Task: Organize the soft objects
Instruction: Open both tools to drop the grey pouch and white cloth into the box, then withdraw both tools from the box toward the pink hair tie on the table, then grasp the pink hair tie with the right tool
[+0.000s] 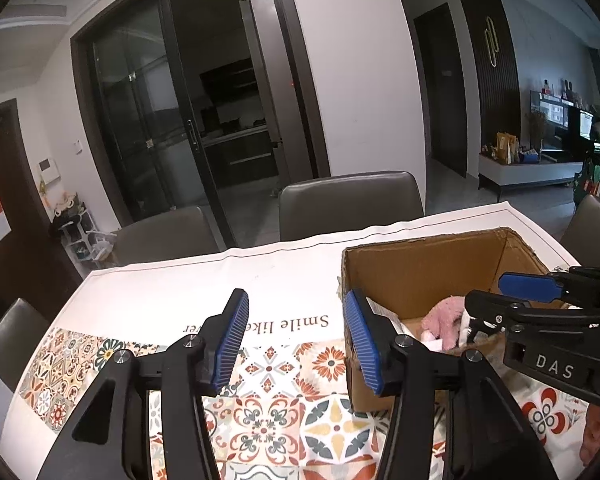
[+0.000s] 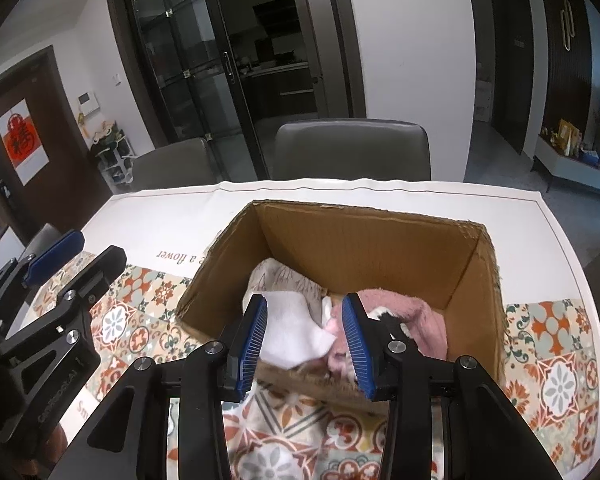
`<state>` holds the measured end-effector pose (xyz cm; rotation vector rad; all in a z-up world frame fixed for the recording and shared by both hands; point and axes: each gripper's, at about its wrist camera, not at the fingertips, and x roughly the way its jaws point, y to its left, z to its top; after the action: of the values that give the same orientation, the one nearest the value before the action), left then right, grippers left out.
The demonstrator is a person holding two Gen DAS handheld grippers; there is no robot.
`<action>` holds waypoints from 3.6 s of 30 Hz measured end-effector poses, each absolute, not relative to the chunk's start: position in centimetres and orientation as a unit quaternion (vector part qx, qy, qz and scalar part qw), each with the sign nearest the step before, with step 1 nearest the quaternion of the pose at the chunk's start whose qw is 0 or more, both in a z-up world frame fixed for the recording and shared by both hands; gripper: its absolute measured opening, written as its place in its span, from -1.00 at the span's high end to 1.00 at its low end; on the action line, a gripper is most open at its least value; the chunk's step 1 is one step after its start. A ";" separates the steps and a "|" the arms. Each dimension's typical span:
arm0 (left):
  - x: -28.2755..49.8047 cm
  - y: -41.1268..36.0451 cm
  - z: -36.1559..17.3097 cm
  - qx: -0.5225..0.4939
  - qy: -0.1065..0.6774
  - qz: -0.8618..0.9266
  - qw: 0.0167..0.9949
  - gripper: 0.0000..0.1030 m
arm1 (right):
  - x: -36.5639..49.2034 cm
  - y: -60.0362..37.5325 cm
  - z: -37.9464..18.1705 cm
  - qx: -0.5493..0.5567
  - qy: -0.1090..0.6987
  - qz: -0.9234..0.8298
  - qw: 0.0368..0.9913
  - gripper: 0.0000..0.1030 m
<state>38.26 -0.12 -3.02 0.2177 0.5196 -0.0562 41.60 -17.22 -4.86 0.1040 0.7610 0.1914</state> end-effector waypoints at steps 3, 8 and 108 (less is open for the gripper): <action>37.4 0.2 -2.9 0.101 0.259 -0.026 0.960 -0.01 | 40.7 -17.2 -4.4 0.050 0.368 0.093 0.924 0.21; 35.5 0.9 -2.8 0.093 0.266 -0.025 0.959 -0.02 | 38.6 -16.6 -4.0 0.051 0.366 0.097 0.924 0.21; 20.7 5.2 -18.7 0.120 0.539 -0.034 0.833 -0.60 | 22.1 -10.2 -21.7 -0.001 0.634 0.121 0.764 0.70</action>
<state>20.74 5.22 -18.68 0.2538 1.1423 -0.0726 22.11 -10.23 -21.71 -0.0016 1.3778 0.2640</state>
